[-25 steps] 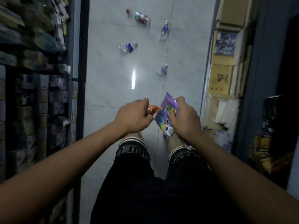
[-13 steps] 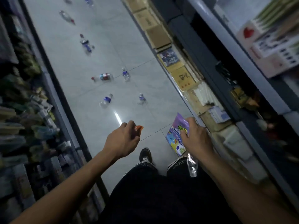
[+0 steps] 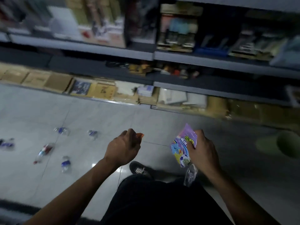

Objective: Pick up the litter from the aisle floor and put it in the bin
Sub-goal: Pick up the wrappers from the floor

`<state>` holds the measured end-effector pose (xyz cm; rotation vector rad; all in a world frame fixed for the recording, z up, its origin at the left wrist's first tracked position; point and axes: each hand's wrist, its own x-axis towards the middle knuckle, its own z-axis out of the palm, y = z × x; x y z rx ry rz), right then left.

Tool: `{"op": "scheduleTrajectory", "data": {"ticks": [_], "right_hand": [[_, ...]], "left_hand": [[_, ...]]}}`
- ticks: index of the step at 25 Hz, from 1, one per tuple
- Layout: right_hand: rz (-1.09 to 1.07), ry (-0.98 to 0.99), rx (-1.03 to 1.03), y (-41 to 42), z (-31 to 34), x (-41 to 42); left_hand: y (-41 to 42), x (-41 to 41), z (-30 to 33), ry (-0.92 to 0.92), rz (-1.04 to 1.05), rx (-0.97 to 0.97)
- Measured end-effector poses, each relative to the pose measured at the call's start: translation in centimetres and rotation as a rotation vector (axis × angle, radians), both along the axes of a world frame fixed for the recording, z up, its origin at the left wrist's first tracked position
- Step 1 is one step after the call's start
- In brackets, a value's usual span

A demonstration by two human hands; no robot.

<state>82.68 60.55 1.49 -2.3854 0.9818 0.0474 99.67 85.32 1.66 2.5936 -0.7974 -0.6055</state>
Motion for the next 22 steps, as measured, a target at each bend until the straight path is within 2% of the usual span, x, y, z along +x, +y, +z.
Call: {"op": "scheduleTrajectory", "data": {"ticks": [5,9,12,17,22], "right_hand": [[-0.384,-0.094,0.001,-6.9,-0.5,-16.5],[-0.663,-0.123,0.004,-9.9,-1.0,-28.4],[-0.838,-0.137,0.031,-10.3,-0.9,-35.1],[-1.125,-0.109,0.044,-10.2,-1.2,-42.0],[-1.238,-0.096,0.074,-14.7,-2.0,-43.5]], "left_hand": [[-14.3,-7.8,1.1,-0.042,-0.369,0.017],[-25.1,-16.4,2.2,-0.093,-0.698,-0.085],[-31.8,-21.6,2.4,-0.04,-0.793,0.036],[-41.2,-28.0,2.0,-0.043,-1.043,0.058],[-50.2,-30.9,1.1,-0.014,-1.211,0.04]]}}
